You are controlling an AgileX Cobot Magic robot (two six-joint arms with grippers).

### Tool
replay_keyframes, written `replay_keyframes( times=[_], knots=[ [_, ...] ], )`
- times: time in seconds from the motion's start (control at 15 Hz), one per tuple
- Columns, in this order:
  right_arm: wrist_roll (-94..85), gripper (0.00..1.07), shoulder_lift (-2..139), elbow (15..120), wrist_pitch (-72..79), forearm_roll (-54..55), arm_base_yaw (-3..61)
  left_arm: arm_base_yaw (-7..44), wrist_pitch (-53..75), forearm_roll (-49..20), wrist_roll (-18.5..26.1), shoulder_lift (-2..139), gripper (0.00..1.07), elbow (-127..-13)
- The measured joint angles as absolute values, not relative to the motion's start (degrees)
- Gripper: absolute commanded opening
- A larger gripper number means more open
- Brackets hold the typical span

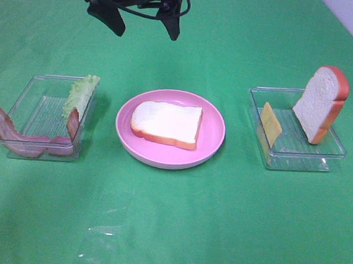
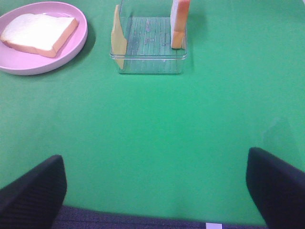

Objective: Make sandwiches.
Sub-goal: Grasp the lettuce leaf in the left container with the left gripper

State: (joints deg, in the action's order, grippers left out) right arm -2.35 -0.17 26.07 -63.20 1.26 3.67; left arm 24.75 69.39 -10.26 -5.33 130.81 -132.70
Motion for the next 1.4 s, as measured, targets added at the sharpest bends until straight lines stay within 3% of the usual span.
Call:
replay_keyframes(
  times=[0.2,0.6,1.4],
  knots=[
    [-2.35,0.98,-0.17,26.07,-63.2,1.26,3.67,23.26,69.44,-6.88,-6.07,125.02,1.02,-131.38],
    [-2.35,0.98,-0.17,26.07,-63.2,1.26,3.67,13.06,69.79,-5.39,-6.7,115.85,1.01,-116.02],
    [-2.35,0.98,-0.17,26.07,-63.2,1.26,3.67,12.78,69.79,-13.24,-5.84,129.03,1.0,-115.39]
  ],
)
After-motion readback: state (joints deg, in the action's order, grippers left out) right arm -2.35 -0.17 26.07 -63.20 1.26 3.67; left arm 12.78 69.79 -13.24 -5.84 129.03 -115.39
